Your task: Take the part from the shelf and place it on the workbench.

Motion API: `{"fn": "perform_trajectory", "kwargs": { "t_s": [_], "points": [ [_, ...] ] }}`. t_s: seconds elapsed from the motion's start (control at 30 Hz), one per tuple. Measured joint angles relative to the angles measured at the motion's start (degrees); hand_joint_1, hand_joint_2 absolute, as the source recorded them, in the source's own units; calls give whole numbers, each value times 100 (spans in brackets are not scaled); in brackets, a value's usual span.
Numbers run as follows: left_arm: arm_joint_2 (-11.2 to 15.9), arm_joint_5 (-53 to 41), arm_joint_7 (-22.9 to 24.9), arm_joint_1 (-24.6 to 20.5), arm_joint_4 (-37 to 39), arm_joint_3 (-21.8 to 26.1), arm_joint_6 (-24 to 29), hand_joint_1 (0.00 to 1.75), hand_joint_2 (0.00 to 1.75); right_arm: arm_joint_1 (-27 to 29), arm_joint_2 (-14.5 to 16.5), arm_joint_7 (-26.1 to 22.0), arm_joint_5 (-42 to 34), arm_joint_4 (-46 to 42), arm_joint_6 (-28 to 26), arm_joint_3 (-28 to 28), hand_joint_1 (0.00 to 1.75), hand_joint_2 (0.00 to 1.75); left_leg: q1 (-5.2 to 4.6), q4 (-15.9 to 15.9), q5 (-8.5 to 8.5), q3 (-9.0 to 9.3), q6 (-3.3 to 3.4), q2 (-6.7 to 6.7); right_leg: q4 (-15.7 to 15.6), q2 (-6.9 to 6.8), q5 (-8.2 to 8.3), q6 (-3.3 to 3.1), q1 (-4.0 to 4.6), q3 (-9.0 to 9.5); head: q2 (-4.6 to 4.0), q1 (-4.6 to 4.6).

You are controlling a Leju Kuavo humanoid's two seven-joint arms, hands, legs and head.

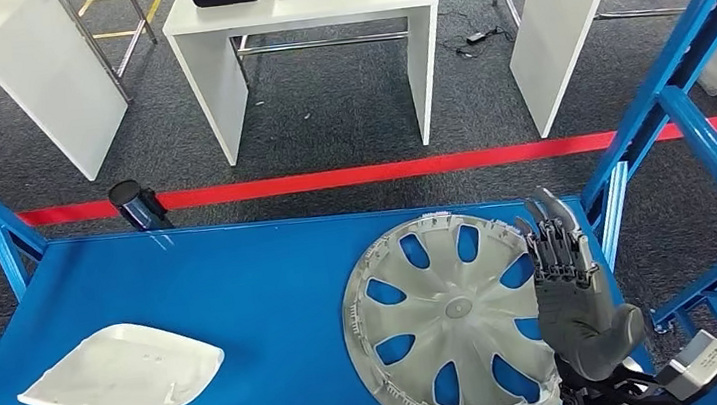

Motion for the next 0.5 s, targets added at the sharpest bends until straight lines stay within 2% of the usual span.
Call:
{"fn": "perform_trajectory", "kwargs": {
  "t_s": [0.03, 0.07, 0.1, 0.17, 0.23, 0.27, 0.33, 0.37, 0.4, 0.43, 0.47, 0.5],
  "points": [
    [-1, 0, -1, -4, 0, 0, 0, 0, 0, -1, 1, 1, 0, -1, -1, 0, 0, 0, 2, -371, 142, 171, 12, -6, 14, 5, -11, 36, 2, 2, 0, -8],
    [-2, 0, -1, -8, 0, 0, 0, 0, 0, -3, 1, 0, 1, -1, -1, 0, 0, 0, -1, -614, 213, 279, 38, -12, 25, 10, -15, 74, 9, -1, 0, -9],
    [-4, 0, -1, -8, 1, 0, 0, 0, 0, -4, 1, 0, 1, -1, -1, 1, 0, 0, -9, -719, 223, 316, 78, -19, 27, 14, -13, 115, 18, -7, 0, -8],
    [-5, 0, 0, -5, 0, 0, 0, 0, 0, -6, 1, -1, 1, -1, 0, 1, 0, 0, -31, -724, 235, 302, 181, -26, 14, 21, 3, 193, 13, -14, 0, 3],
    [-5, 0, -1, -5, -1, 0, 0, 0, 0, -9, 1, -2, 0, -1, -1, 1, 0, 0, -28, -747, 265, 308, 269, -21, 153, 21, -100, 259, -7, -74, 0, 22],
    [-4, 0, -2, -7, -1, 0, 0, 0, 0, -12, 1, -2, 0, -1, -2, 1, 0, 0, -22, -760, 280, 311, 305, -16, 385, 20, -245, 282, -10, -178, 0, 41],
    [0, 0, -1, -5, -1, 0, 0, 0, 0, -10, 1, -2, 0, -1, -2, 0, 0, 0, -34, -761, 287, 293, 343, -7, 1158, 19, -635, 304, -9, -540, 0, 79],
    [1, 0, -1, -3, -1, 0, 0, 0, 0, -4, 1, -2, 0, 0, -2, 0, 0, 0, -46, -757, 287, 285, 351, -4, 1513, 19, -767, 307, -8, -713, 0, 89],
    [1, 0, 0, -2, 0, 0, 0, 0, 0, 1, 1, -2, 0, 1, -2, 0, 0, 0, -57, -751, 286, 280, 357, -4, 1707, 19, -796, 300, -6, -810, 0, 96],
    [1, 0, 0, -2, 0, 0, 0, 0, 0, 4, 1, -1, 0, 1, -2, 0, 0, 0, -67, -745, 284, 281, 359, -6, 1656, 19, -703, 283, -1, -787, 0, 102],
    [0, 0, 0, -3, 0, 0, 0, 0, 0, 4, 1, 0, 0, 1, -2, 0, 0, 0, -75, -740, 280, 286, 359, -9, 1375, 19, -519, 257, 7, -649, 0, 110],
    [-2, 0, 0, -5, -1, 0, 0, 0, 0, 2, 1, 0, 0, 1, -2, 0, 0, 0, -80, -733, 276, 294, 356, -13, 939, 19, -307, 219, 21, -428, 0, 117]
  ]
}}
